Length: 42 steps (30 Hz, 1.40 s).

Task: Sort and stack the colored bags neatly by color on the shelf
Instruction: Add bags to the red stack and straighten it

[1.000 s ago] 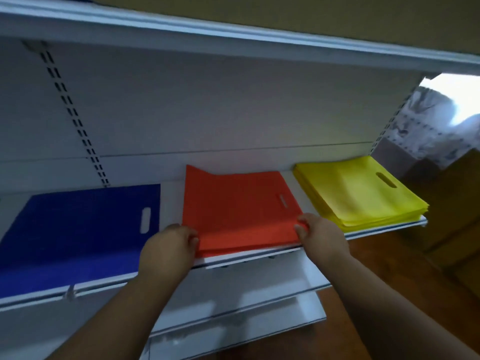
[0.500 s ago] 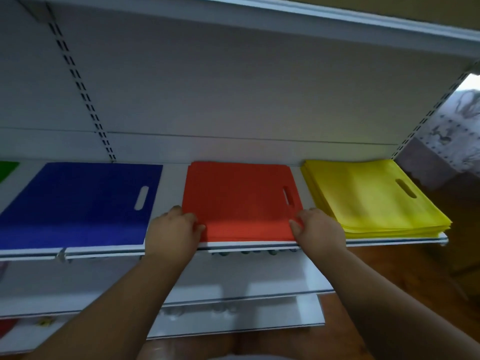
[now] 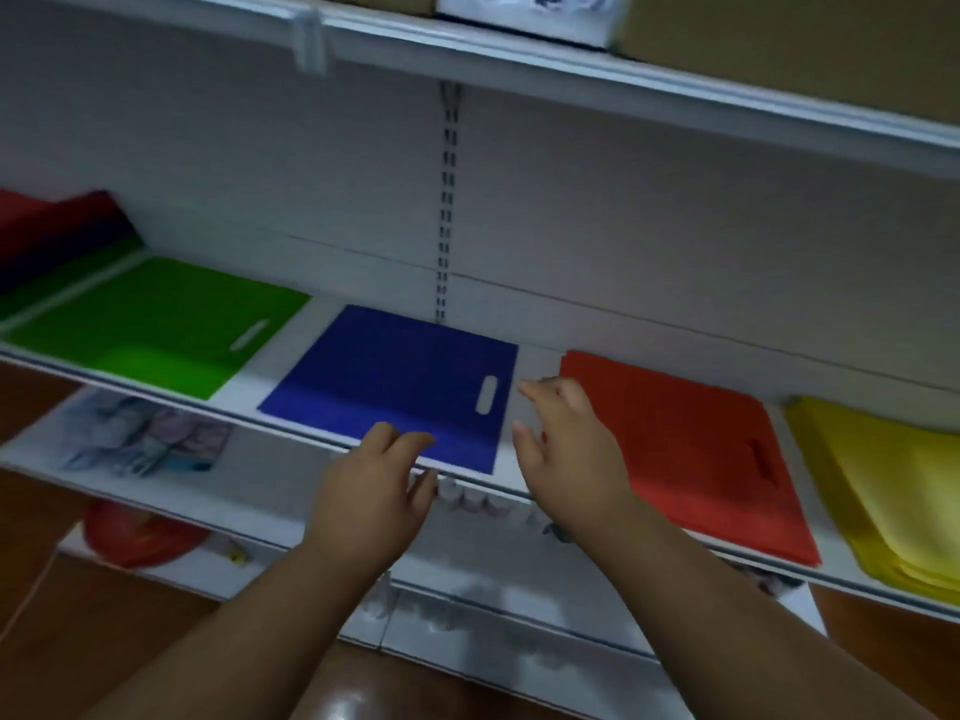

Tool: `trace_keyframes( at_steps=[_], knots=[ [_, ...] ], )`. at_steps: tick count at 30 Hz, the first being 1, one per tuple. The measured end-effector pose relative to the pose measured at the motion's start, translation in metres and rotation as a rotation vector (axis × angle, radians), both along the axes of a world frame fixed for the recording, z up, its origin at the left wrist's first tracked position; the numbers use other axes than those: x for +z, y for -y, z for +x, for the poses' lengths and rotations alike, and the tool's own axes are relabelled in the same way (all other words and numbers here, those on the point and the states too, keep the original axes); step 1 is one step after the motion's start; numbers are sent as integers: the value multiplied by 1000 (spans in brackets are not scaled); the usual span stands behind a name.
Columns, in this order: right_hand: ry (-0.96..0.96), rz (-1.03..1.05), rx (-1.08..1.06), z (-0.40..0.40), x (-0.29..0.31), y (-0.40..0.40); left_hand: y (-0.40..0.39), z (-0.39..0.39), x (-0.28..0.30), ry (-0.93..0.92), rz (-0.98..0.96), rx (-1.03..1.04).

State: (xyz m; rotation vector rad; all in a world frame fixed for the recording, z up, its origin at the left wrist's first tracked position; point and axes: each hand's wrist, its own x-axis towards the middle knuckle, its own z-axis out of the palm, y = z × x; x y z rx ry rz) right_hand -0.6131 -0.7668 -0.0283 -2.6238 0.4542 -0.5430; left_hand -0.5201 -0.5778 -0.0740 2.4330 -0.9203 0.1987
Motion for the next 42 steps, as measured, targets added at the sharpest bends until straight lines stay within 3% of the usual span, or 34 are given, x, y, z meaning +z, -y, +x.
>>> trace_keyframes(
  at_steps=[6, 13, 21, 30, 34, 37, 42],
  knots=[
    [46, 135, 193, 102, 14, -147, -172, 56, 7, -8, 67, 217],
    [129, 114, 376, 203, 24, -293, -330, 97, 18, -50, 70, 482],
    [25, 133, 518, 326, 20, -360, -397, 190, 6, -118, -37, 633],
    [-223, 242, 598, 494, 25, -432, -452, 309, 23, -164, -81, 754],
    [-337, 231, 555, 540, 15, -450, -471, 345, 14, -289, -149, 684],
    [-394, 239, 449, 554, -1, -461, -490, 379, 5, -507, -381, 581],
    [-222, 328, 171, 538, -5, -471, -513, 441, 15, -914, -734, 445]
  ],
)
